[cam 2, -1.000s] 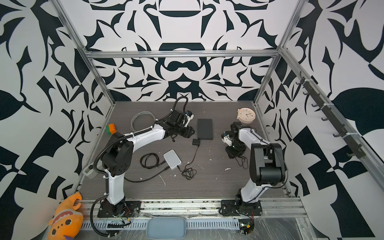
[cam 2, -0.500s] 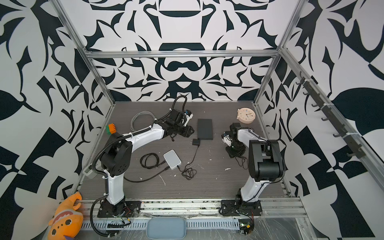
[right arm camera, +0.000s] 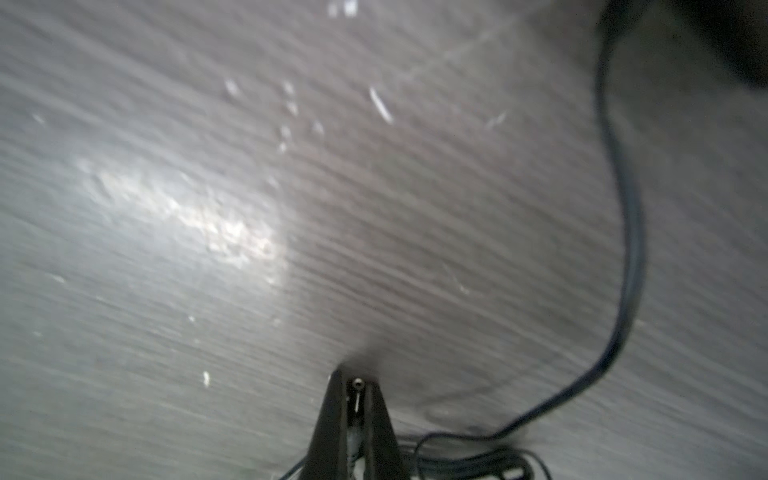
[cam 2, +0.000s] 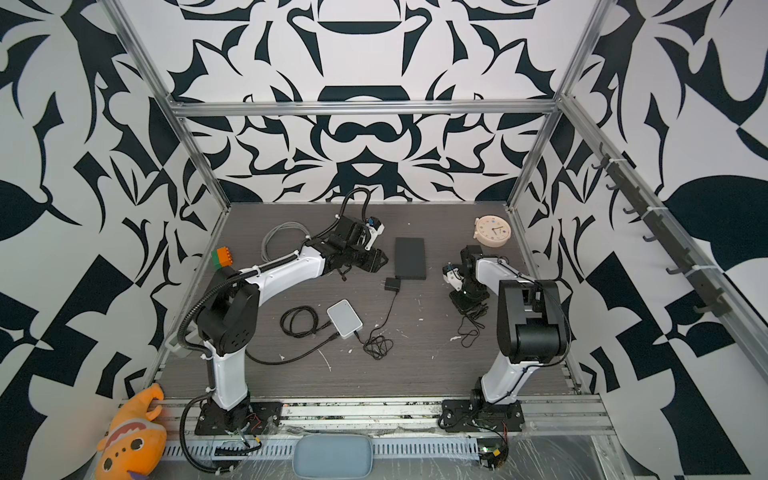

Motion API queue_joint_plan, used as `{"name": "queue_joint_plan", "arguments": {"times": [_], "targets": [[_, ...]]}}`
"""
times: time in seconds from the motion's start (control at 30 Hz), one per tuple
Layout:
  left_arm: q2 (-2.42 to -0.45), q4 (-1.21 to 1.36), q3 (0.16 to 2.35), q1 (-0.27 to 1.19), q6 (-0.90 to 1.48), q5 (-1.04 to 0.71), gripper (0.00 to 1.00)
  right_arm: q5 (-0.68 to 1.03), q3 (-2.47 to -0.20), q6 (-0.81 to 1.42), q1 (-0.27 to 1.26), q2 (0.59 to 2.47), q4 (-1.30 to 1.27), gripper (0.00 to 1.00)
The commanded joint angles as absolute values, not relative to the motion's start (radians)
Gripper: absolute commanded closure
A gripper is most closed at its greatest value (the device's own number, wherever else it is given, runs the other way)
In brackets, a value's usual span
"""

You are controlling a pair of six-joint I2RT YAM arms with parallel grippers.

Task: Insert the plug into the switch port
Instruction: 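Grasp the black adapter cable's barrel plug with the right gripper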

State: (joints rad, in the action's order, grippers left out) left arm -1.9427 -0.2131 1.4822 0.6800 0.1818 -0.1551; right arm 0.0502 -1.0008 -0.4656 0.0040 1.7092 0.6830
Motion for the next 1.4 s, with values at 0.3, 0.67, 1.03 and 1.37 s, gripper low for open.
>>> {"name": "queue_joint_plan", "arguments": {"times": [0.3,0.67,1.03,1.37], "targets": [[-1.896,-0.215,1.452,0.676,0.208,-0.135,0.48,0.280,-1.115,-0.431,0.133,1.734,0.507,0.91],[-1.888,-0.215,1.436,0.676,0.206,-0.115,0.48,0.250,-1.143,-0.479,0.134,1.805,0.542,0.75],[-1.893,-0.221,1.447,0.675,0.210,-0.123,0.48,0.204,-1.108,-0.477,0.133,1.660,0.599,0.64],[-1.886,-0.230,1.452,0.676,0.212,-0.127,0.48,0.140,-1.065,-0.479,0.132,1.718,0.603,0.67]]}}
